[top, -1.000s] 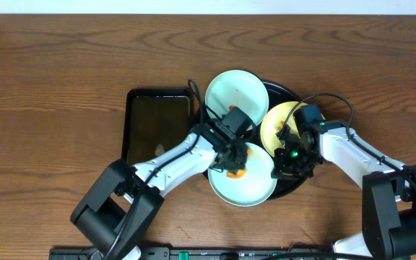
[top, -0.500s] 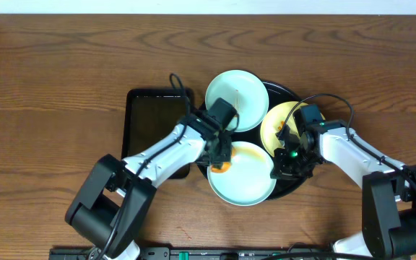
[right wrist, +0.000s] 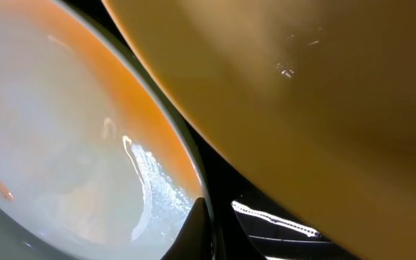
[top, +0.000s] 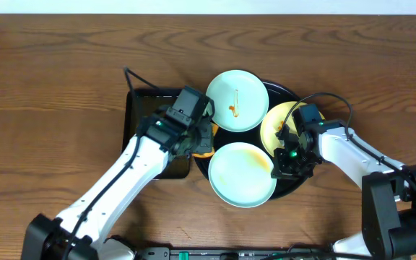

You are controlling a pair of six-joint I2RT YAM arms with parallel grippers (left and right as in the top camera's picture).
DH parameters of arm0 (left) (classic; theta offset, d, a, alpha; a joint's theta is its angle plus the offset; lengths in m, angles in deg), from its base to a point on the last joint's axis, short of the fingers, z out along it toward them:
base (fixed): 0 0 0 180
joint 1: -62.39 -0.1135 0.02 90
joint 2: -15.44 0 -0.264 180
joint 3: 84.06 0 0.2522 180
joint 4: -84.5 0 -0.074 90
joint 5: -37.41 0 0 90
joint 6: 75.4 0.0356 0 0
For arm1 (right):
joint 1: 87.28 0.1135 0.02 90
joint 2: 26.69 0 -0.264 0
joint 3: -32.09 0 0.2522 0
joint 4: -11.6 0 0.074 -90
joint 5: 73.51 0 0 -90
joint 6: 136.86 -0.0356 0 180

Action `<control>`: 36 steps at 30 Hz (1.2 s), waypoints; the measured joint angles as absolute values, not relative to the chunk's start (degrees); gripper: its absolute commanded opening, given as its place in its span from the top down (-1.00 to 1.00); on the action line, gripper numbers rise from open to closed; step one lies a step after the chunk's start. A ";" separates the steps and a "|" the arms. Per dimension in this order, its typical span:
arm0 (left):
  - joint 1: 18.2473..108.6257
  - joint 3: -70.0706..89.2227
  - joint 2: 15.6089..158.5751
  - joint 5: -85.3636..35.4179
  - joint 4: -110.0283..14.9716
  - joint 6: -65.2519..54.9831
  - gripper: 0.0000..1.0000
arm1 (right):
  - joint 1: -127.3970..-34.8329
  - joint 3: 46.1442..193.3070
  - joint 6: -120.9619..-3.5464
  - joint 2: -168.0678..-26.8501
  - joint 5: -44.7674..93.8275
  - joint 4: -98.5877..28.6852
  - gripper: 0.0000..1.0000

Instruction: Clean dirty plates on tray and stack at the side

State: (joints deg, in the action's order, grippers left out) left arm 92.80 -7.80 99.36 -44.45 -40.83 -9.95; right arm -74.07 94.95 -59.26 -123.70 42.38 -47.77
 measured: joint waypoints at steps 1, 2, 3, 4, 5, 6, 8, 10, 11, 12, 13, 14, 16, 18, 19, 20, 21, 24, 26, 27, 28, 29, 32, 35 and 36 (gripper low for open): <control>92.58 -7.78 99.15 -45.91 -39.98 -9.74 0.85 | -74.07 94.95 -59.37 -123.70 42.25 -47.81 0.58; 92.34 -7.78 99.12 -47.14 -39.21 -9.58 0.85 | -74.07 94.95 -59.22 -123.72 41.81 -47.79 0.58; 91.95 -7.78 99.26 -48.14 -38.62 -9.52 0.85 | -74.07 94.95 -59.26 -123.72 41.59 -47.79 0.58; 91.42 -7.78 99.36 -48.84 -38.42 -9.52 0.85 | -74.07 94.95 -59.26 -123.72 41.44 -47.79 0.58; 90.70 -7.80 99.52 -49.61 -38.40 -9.45 0.85 | -74.07 94.95 -59.26 -123.72 41.26 -47.79 0.59; 89.94 -7.78 99.65 -50.11 -38.45 -9.36 0.85 | -74.00 94.95 -59.26 -123.72 41.09 -47.75 0.60; 87.45 -7.80 99.91 -51.14 -38.45 -9.34 0.85 | -73.61 94.95 -59.26 -123.72 40.85 -47.29 0.73; 85.57 -7.80 100.20 -51.49 -38.45 -9.34 0.85 | -73.00 94.95 -59.33 -123.72 40.74 -46.68 0.92; 84.52 -7.82 100.39 -51.68 -38.42 -9.34 0.85 | -72.56 94.95 -59.43 -123.72 40.74 -46.26 0.97; 83.49 -7.82 100.57 -51.73 -38.45 -9.34 0.85 | -72.19 94.95 -59.24 -123.72 40.72 -46.02 0.97; 82.40 -7.89 100.70 -51.75 -38.45 -9.34 0.85 | -71.81 94.95 -59.43 -123.72 40.74 -45.78 0.97; 81.00 -7.95 100.85 -51.90 -38.38 -9.34 0.84 | -71.60 94.95 -59.35 -123.72 40.98 -45.58 0.97; 79.56 -7.95 100.96 -52.03 -38.40 -9.34 0.84 | -71.27 94.95 -59.33 -123.70 41.09 -45.21 0.98; 78.09 -7.95 101.00 -52.18 -38.40 -9.34 0.83 | -70.94 94.97 -59.33 -123.70 41.31 -44.54 0.97; 77.70 -7.98 101.00 -52.29 -38.40 -9.34 0.83 | -70.92 94.97 -59.33 -123.70 41.33 -44.49 0.97; 77.37 -7.95 101.00 -52.36 -38.40 -9.34 0.83 | -70.92 94.97 -59.33 -123.68 41.33 -44.45 0.97; 77.09 -7.98 101.00 -52.40 -38.40 -9.34 0.81 | -70.90 94.97 -59.33 -123.52 41.22 -44.43 0.97; 76.43 -7.95 101.00 -52.56 -38.40 -9.32 0.78 | -70.90 94.97 -59.33 -121.64 39.23 -44.45 0.98; 76.15 -7.95 101.00 -52.60 -38.42 -9.32 0.77 | -70.90 94.97 -59.33 -118.91 36.87 -44.43 0.98; 75.97 -7.98 101.00 -52.58 -38.40 -9.32 0.78 | -70.90 94.97 -59.30 -117.40 35.78 -44.40 0.98; 75.64 -7.95 101.00 -52.58 -38.42 -9.32 0.77 | -70.90 95.02 -59.33 -113.86 33.33 -44.34 0.98; 75.47 -7.98 101.00 -52.60 -38.42 -9.32 0.78 | -70.90 95.06 -59.33 -111.70 31.36 -44.30 0.98; 74.86 -7.98 101.00 -52.60 -38.51 -9.25 0.77 | -70.90 95.41 -59.41 -103.83 21.61 -43.88 0.98; 74.86 -7.98 101.00 -52.60 -38.56 -9.15 0.77 | -70.90 95.41 -59.41 -100.51 14.66 -42.52 0.98; 74.86 -7.98 101.00 -52.58 -38.53 -9.12 0.78 | -70.90 95.41 -59.39 -99.61 12.37 -41.98 0.98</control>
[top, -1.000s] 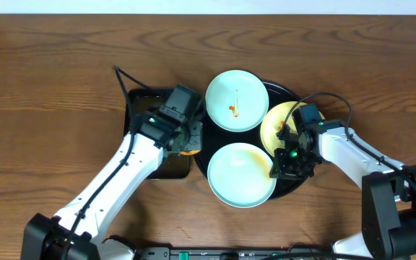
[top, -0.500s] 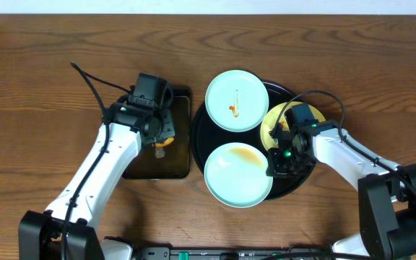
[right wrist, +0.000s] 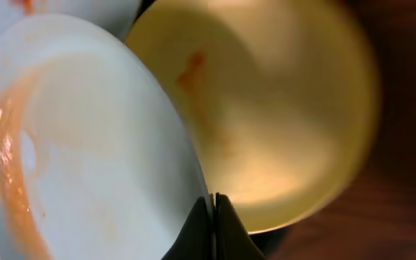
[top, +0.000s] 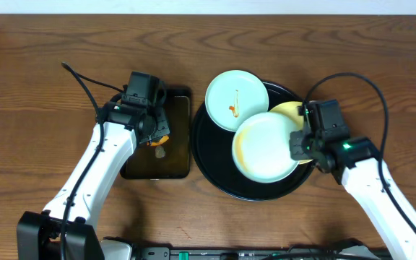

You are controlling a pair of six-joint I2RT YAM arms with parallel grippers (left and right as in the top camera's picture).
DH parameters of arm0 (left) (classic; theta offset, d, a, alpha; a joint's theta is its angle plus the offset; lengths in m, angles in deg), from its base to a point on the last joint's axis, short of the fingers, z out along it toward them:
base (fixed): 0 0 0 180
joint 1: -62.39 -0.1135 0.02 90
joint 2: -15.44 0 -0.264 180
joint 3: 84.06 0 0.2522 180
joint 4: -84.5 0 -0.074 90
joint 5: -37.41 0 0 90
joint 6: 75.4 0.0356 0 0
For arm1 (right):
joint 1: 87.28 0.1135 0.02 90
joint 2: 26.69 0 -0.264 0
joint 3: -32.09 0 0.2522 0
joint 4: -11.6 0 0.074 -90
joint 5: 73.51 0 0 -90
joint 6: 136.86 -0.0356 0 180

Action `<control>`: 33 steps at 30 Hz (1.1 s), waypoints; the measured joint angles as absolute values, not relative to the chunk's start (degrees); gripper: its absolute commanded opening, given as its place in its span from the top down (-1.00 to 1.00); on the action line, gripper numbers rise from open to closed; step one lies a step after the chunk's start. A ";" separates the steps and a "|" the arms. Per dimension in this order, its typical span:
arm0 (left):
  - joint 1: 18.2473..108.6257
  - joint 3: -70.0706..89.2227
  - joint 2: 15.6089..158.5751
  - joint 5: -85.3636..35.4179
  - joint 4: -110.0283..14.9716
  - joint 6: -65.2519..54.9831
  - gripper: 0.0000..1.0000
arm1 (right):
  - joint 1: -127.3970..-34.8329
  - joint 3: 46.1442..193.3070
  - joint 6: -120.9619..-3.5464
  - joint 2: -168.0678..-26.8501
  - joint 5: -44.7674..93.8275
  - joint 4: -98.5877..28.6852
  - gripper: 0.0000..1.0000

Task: Clean dirty plates on tray and stack at the side
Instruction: 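Grasp the cleaned pale green plate rim with the right gripper and lift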

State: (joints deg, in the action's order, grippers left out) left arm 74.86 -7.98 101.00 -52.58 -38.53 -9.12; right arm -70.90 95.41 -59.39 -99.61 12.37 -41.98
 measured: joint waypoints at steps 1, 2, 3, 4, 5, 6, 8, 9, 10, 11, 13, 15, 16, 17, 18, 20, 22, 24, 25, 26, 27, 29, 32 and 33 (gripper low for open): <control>74.86 -7.98 101.00 -52.58 -38.53 -9.12 0.77 | -70.90 95.41 -59.30 -99.22 10.77 -41.50 0.98; 74.86 -7.98 101.00 -52.58 -38.53 -9.12 0.77 | -70.90 95.41 -59.24 -99.02 9.55 -41.15 0.97; 74.86 -7.98 101.00 -52.58 -38.53 -9.12 0.77 | -70.90 95.41 -59.19 -99.02 8.63 -41.02 0.98; 74.86 -7.98 101.00 -52.58 -38.53 -9.12 0.78 | -70.85 95.41 -59.15 -99.02 8.00 -41.04 0.98; 74.86 -7.98 101.03 -52.60 -38.53 -9.15 0.78 | -70.77 95.41 -58.89 -99.02 7.34 -40.99 0.98; 74.86 -7.98 101.00 -52.58 -38.53 -9.12 0.78 | -70.72 95.41 -58.60 -99.02 6.77 -40.89 0.98; 74.86 -7.98 101.03 -52.60 -38.53 -9.12 0.77 | -70.07 95.41 -57.99 -99.02 5.70 -40.47 0.98; 74.86 -7.98 101.03 -52.58 -38.53 -9.12 0.77 | -69.37 95.41 -57.84 -99.02 5.09 -40.34 0.98; 74.86 -7.98 101.03 -52.60 -38.53 -9.15 0.77 | -68.93 95.41 -57.69 -99.02 4.54 -40.32 0.98; 74.86 -7.98 101.03 -52.58 -38.53 -9.12 0.77 | -67.99 95.41 -57.45 -99.02 3.65 -40.30 0.98; 74.86 -7.98 101.03 -52.58 -38.51 -9.12 0.78 | -66.37 95.41 -57.01 -99.02 1.77 -40.19 0.98; 74.86 -7.98 101.03 -52.58 -38.53 -9.12 0.78 | -64.49 95.41 -56.37 -99.02 -0.11 -39.88 0.98; 74.86 -7.98 101.03 -52.58 -38.53 -9.12 0.77 | -63.71 95.41 -56.13 -99.02 -0.92 -39.79 0.98; 74.86 -7.98 101.03 -52.58 -38.51 -9.12 0.78 | -62.79 95.41 -55.83 -99.02 -1.84 -39.73 0.98; 74.86 -7.98 101.03 -52.58 -38.53 -9.12 0.78 | -61.87 95.41 -55.59 -99.02 -2.85 -39.71 0.98; 74.86 -7.95 101.03 -52.58 -38.53 -9.12 0.77 | -60.03 95.41 -55.30 -99.02 -5.18 -39.62 0.98; 74.86 -7.98 101.03 -52.60 -38.56 -9.12 0.78 | -57.78 95.41 -54.89 -99.02 -8.22 -39.25 0.98; 74.86 -7.98 101.03 -52.58 -38.53 -9.12 0.78 | -55.49 95.41 -53.88 -99.02 -11.50 -38.46 0.98; 74.86 -7.98 101.03 -52.58 -38.56 -9.12 0.78 | -54.37 95.41 -53.23 -99.02 -13.16 -38.09 0.98; 74.86 -7.98 101.03 -52.58 -38.56 -9.12 0.78 | -52.97 95.41 -52.40 -99.02 -15.22 -37.50 0.98; 74.86 -7.98 101.03 -52.60 -38.56 -9.12 0.77 | -51.68 95.41 -51.54 -99.02 -17.29 -36.84 0.98; 74.86 -7.98 101.03 -52.60 -38.58 -9.12 0.77 | -48.82 95.41 -49.64 -99.02 -21.86 -35.29 0.98; 74.86 -7.98 101.03 -52.58 -38.56 -9.12 0.77 | -44.38 95.41 -46.01 -99.04 -28.92 -31.27 0.98; 74.86 -7.98 101.03 -52.60 -38.58 -9.12 0.77 | -43.09 95.48 -44.77 -99.04 -30.93 -30.00 0.98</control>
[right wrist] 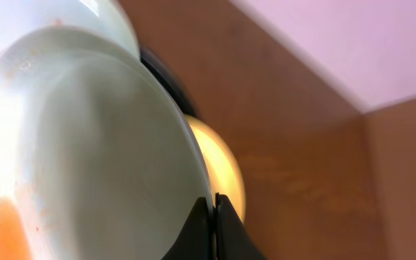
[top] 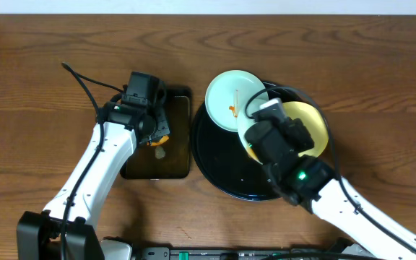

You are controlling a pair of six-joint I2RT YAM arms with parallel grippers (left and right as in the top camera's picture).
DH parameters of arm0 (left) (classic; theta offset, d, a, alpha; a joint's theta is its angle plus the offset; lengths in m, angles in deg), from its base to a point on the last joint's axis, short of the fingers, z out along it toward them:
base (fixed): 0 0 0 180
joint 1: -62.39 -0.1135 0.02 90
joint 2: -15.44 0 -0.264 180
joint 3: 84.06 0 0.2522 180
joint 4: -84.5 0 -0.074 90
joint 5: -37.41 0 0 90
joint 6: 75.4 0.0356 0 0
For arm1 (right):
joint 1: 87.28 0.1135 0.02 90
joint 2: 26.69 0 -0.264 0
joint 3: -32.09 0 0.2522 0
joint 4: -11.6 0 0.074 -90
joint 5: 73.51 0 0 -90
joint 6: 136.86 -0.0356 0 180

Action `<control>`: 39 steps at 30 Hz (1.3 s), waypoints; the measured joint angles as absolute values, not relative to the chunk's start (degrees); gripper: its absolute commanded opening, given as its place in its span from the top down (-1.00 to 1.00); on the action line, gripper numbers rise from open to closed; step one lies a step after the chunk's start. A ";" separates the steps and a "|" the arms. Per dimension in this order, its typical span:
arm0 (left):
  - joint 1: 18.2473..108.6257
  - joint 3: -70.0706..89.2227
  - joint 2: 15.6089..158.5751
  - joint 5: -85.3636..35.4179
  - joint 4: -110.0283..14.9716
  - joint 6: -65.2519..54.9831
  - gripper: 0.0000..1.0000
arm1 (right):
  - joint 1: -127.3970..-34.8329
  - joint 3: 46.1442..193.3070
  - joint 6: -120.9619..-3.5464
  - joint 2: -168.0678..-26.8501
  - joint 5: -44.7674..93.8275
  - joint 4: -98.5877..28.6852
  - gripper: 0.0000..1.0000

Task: Clean dirty plates on tray and stack at the side
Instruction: 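Grasp the cleaned pale green plate rim with the right gripper and lift, then move the pale green plate right and set it on the table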

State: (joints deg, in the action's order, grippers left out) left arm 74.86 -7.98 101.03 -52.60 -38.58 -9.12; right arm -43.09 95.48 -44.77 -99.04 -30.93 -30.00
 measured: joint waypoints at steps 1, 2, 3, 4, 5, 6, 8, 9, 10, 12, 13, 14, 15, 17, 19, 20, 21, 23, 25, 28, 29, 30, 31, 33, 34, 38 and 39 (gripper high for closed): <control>74.86 -8.00 101.03 -52.58 -38.58 -9.12 0.77 | -41.72 95.50 -43.30 -99.04 -32.86 -28.58 0.98; 74.86 -8.00 101.05 -52.58 -38.58 -9.12 0.77 | -40.23 95.52 -41.47 -99.04 -35.19 -26.26 0.98; 74.86 -8.00 101.05 -52.58 -38.60 -9.12 0.78 | -39.07 95.52 -40.03 -99.04 -36.88 -24.62 0.98; 74.86 -8.00 101.07 -52.58 -38.58 -9.12 0.78 | -37.96 95.58 -38.76 -99.02 -38.23 -23.44 0.98; 74.86 -8.00 101.07 -52.58 -38.58 -9.12 0.77 | -36.14 95.61 -36.48 -99.02 -40.53 -21.17 0.98; 74.86 -8.00 101.07 -52.60 -38.62 -9.12 0.78 | -35.05 95.61 -34.74 -99.02 -42.10 -19.66 0.98; 74.86 -8.02 101.07 -52.60 -38.58 -9.12 0.78 | -33.78 95.63 -32.35 -99.02 -44.37 -17.35 0.98; 74.86 -8.02 101.07 -52.58 -38.58 -9.12 0.78 | -33.50 95.63 -31.50 -99.02 -45.29 -16.86 0.98; 74.86 -8.02 101.07 -52.58 -38.60 -9.12 0.78 | -33.26 95.63 -30.91 -99.02 -45.95 -16.71 0.98; 74.86 -8.02 101.07 -52.58 -38.58 -9.12 0.77 | -33.24 95.63 -29.88 -99.02 -47.08 -16.60 0.98; 74.86 -8.02 101.07 -52.58 -38.60 -9.12 0.77 | -33.26 95.63 -29.86 -99.02 -47.46 -16.60 0.98; 74.86 -8.02 101.07 -52.60 -38.60 -9.12 0.78 | -33.26 95.63 -29.88 -99.02 -47.70 -16.62 0.98; 74.86 -8.02 101.07 -52.58 -38.58 -9.12 0.78 | -33.28 95.63 -30.45 -99.02 -47.89 -16.84 0.98; 74.86 -8.02 101.07 -52.58 -38.58 -9.12 0.78 | -33.43 95.63 -32.64 -99.02 -47.87 -18.00 0.98; 74.86 -8.02 101.07 -52.60 -38.58 -9.12 0.78 | -34.88 95.76 -37.29 -99.02 -46.06 -21.50 0.98; 74.86 -8.02 101.07 -52.58 -38.60 -9.12 0.78 | -35.60 95.76 -39.33 -99.00 -45.29 -23.18 0.98; 74.86 -8.02 101.07 -52.60 -38.58 -9.12 0.77 | -37.22 95.76 -42.60 -99.00 -43.61 -25.61 0.98; 74.86 -8.02 101.07 -52.60 -38.60 -9.12 0.77 | -40.34 95.74 -47.50 -99.04 -40.64 -28.03 0.98; 74.86 -8.02 101.07 -52.60 -38.58 -9.12 0.78 | -43.68 95.74 -51.19 -99.04 -37.49 -28.67 0.98; 74.86 -8.02 101.07 -52.58 -38.58 -9.12 0.78 | -49.65 95.74 -55.43 -99.02 -32.07 -28.58 0.98; 74.86 -8.02 101.07 -52.58 -38.58 -9.12 0.78 | -51.99 95.74 -56.53 -99.02 -29.93 -28.58 0.98; 74.86 -8.02 101.07 -52.58 -38.58 -9.12 0.78 | -53.96 95.74 -57.23 -98.96 -28.09 -28.58 0.98; 74.86 -8.02 101.07 -52.58 -38.58 -9.12 0.78 | -56.49 95.74 -58.12 -98.87 -25.99 -28.60 0.98; 74.86 -8.02 101.07 -52.58 -38.58 -9.12 0.78 | -61.54 95.74 -59.46 -98.52 -22.32 -28.78 0.98; 74.86 -8.02 101.07 -52.58 -38.58 -9.12 0.78 | -63.77 95.74 -59.94 -98.37 -20.81 -28.91 0.98; 74.86 -8.02 101.07 -52.58 -38.58 -9.12 0.78 | -74.57 95.74 -62.25 -97.75 -15.50 -30.22 0.98; 74.86 -8.02 101.07 -52.60 -38.58 -9.12 0.77 | -77.45 95.74 -62.95 -97.73 -14.23 -30.55 0.98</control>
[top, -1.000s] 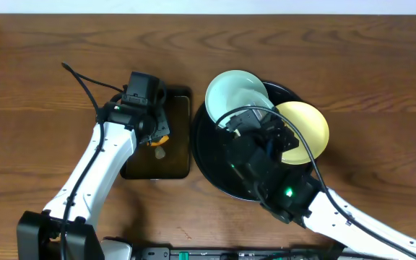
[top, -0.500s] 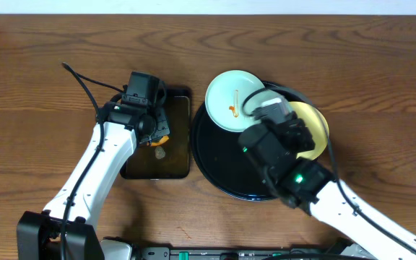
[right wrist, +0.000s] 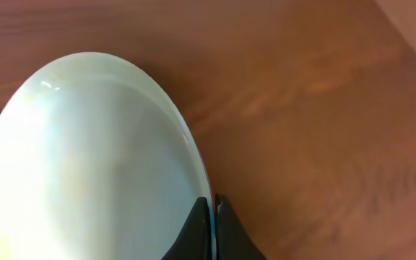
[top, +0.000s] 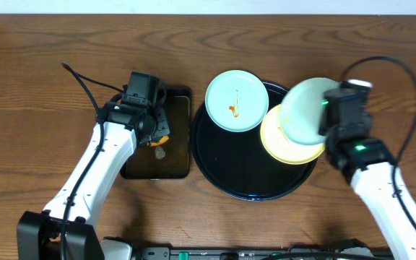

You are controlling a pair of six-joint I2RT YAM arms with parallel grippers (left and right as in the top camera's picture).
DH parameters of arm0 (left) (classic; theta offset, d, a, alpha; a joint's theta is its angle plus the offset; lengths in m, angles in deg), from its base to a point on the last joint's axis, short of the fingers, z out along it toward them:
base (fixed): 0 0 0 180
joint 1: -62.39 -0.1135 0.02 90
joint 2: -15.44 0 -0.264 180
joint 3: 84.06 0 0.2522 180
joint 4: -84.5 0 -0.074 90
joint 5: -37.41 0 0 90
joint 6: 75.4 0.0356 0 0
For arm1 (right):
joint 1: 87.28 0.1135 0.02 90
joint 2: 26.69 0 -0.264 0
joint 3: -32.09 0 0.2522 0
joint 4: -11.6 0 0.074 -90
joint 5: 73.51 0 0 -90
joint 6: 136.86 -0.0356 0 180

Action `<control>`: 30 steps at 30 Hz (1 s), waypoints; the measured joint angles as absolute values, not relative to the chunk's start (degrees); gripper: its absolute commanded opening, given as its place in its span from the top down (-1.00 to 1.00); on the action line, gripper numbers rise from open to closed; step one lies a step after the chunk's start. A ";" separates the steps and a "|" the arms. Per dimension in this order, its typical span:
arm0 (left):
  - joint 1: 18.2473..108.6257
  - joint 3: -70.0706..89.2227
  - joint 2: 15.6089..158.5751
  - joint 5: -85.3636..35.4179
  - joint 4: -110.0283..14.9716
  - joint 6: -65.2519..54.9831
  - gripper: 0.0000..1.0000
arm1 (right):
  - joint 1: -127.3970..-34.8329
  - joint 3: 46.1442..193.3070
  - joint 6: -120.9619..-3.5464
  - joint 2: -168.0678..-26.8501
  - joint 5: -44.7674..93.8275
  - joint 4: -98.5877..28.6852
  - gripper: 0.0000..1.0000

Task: Clean dirty plates on tray and stack at the side
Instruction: 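Move the pale green plate right and set it on the table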

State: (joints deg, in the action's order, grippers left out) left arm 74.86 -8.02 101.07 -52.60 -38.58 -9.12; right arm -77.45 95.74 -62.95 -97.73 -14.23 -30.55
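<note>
My right gripper [top: 326, 119] [right wrist: 211, 204] is shut on the rim of a pale green plate [top: 303, 112] [right wrist: 92, 159]. It holds the plate tilted in the air over the right side of the round black tray [top: 244, 170], partly above a yellow plate [top: 287, 144]. The face in the wrist view shows no stain. A second pale green plate [top: 235, 101] with an orange smear lies at the tray's far left. My left gripper [top: 156, 133] is over the small black dish [top: 139, 170], with an orange sponge [top: 164, 133] in it.
A small brown lump [top: 159, 152] lies in the small black dish to the left of the round tray. Wooden table [top: 381, 72] stretches to the right of the tray. A black cable [top: 85, 76] loops above the left arm.
My right gripper has carried the pale green plate from over the middle of the tray to its right side, above the yellow plate. The left arm has not moved.
First the left gripper with the sponge was at the near pale green plate on the tray, the right gripper at its rim. Then the left was over the small black dish and the right held the plate raised. The plate is now at the tray's right side.
</note>
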 measured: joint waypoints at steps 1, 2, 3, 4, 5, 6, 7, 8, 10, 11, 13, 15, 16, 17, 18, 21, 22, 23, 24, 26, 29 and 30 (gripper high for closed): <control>74.86 -8.02 101.07 -52.58 -38.58 -9.12 0.78 | -80.47 95.74 -63.46 -97.73 -13.12 -30.85 0.98; 74.86 -8.02 101.07 -52.58 -38.58 -9.12 0.78 | -82.90 95.74 -63.81 -97.71 -11.28 -30.87 0.98; 74.86 -8.02 101.07 -52.58 -38.58 -9.12 0.78 | -86.20 95.74 -64.20 -97.71 -9.60 -30.85 0.98; 74.86 -8.02 101.07 -52.60 -38.58 -9.12 0.78 | -89.19 95.74 -64.59 -97.71 -8.11 -30.87 0.98; 74.86 -8.02 101.07 -52.58 -38.58 -9.12 0.78 | -92.12 95.74 -65.16 -97.71 -6.58 -30.87 0.98; 74.86 -8.02 101.07 -52.58 -38.58 -9.12 0.78 | -94.39 95.74 -65.71 -97.71 -5.80 -30.96 0.98; 74.86 -8.02 101.07 -52.58 -38.58 -9.12 0.78 | -97.13 95.74 -66.36 -97.71 -4.29 -31.12 0.98; 74.86 -8.02 101.07 -52.60 -38.58 -9.12 0.78 | -98.90 95.74 -66.82 -97.71 -3.57 -31.22 0.98; 74.86 -8.02 101.07 -52.58 -38.58 -9.12 0.79 | -103.22 95.74 -67.76 -97.71 -1.80 -31.53 0.98; 74.86 -8.02 101.07 -52.58 -38.58 -9.12 0.78 | -105.43 95.74 -68.16 -97.75 -1.01 -31.64 0.98; 74.86 -8.02 101.07 -52.60 -38.58 -9.12 0.79 | -108.91 95.74 -68.79 -98.43 0.26 -32.01 0.98; 74.86 -8.02 101.07 -52.60 -38.58 -9.12 0.78 | -110.46 95.74 -69.05 -99.79 0.89 -32.38 0.98; 74.86 -8.02 101.07 -52.58 -38.58 -9.12 0.79 | -110.96 95.74 -69.10 -100.70 1.24 -32.40 0.98; 74.86 -8.02 101.07 -52.58 -38.58 -9.12 0.79 | -111.31 95.74 -69.23 -101.97 1.37 -32.25 0.98; 74.86 -8.02 101.07 -52.58 -38.58 -9.12 0.78 | -111.68 95.74 -69.25 -103.39 1.77 -31.90 0.98; 74.86 -8.02 101.07 -52.58 -38.58 -9.12 0.79 | -111.79 95.74 -69.31 -105.45 2.18 -30.28 0.67; 74.86 -8.02 101.07 -52.58 -38.58 -9.12 0.78 | -111.79 95.74 -69.45 -105.84 2.57 -29.69 0.56; 74.86 -8.02 101.07 -52.58 -38.56 -9.12 0.78 | -111.79 95.74 -69.64 -106.13 3.21 -29.04 0.53; 74.86 -8.02 101.07 -52.58 -38.58 -9.12 0.78 | -111.79 95.74 -69.71 -106.17 4.26 -28.58 0.47; 74.86 -8.02 101.07 -52.60 -38.58 -9.12 0.78 | -111.79 95.74 -69.29 -106.15 7.62 -27.62 0.36; 74.86 -8.02 101.07 -52.58 -38.58 -9.12 0.79 | -111.73 95.74 -66.84 -106.15 15.06 -27.51 0.21; 74.86 -8.02 101.07 -52.58 -38.58 -9.12 0.78 | -111.66 95.74 -65.64 -106.15 18.18 -27.92 0.14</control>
